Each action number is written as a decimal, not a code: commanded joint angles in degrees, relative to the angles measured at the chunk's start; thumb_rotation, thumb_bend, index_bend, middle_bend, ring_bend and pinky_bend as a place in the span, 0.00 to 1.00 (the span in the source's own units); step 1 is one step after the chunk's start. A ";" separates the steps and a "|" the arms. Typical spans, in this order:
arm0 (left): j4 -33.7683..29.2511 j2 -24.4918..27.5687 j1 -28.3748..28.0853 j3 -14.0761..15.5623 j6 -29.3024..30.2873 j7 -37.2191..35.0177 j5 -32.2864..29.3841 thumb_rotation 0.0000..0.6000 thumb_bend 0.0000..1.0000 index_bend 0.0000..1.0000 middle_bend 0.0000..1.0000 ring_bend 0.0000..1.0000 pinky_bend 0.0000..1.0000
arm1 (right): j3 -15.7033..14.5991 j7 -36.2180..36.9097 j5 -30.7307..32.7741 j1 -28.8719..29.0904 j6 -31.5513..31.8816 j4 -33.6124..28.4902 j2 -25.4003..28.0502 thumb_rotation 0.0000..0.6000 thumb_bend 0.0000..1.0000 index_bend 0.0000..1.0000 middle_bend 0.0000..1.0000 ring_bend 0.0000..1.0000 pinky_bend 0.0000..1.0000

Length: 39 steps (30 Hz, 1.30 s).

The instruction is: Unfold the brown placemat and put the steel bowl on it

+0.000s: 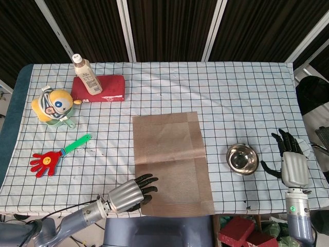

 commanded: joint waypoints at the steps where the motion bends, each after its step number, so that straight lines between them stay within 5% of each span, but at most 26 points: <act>1: -3.22 3.65 0.20 2.07 0.50 -0.43 1.76 1.00 0.42 0.63 0.28 0.06 0.12 | -0.03 0.05 -0.07 -0.02 0.03 -0.02 0.03 1.00 0.17 0.17 0.05 0.04 0.16; 7: -5.31 10.72 2.42 3.19 5.03 -1.37 1.79 1.00 0.42 0.63 0.28 0.06 0.12 | -0.90 -0.54 -1.88 0.22 0.14 1.05 -0.07 1.00 0.17 0.17 0.05 0.04 0.16; 17: 1.01 15.61 6.45 1.12 9.61 -6.43 -3.55 1.00 0.42 0.64 0.28 0.06 0.12 | -2.05 -0.51 -3.96 0.51 0.11 2.68 -0.72 1.00 0.17 0.17 0.05 0.04 0.16; 39: 14.13 8.59 5.53 -10.39 5.03 -2.44 -15.30 1.00 0.41 0.64 0.27 0.06 0.12 | -2.78 -0.93 -4.16 0.73 -1.04 2.44 -0.54 1.00 0.17 0.17 0.05 0.04 0.16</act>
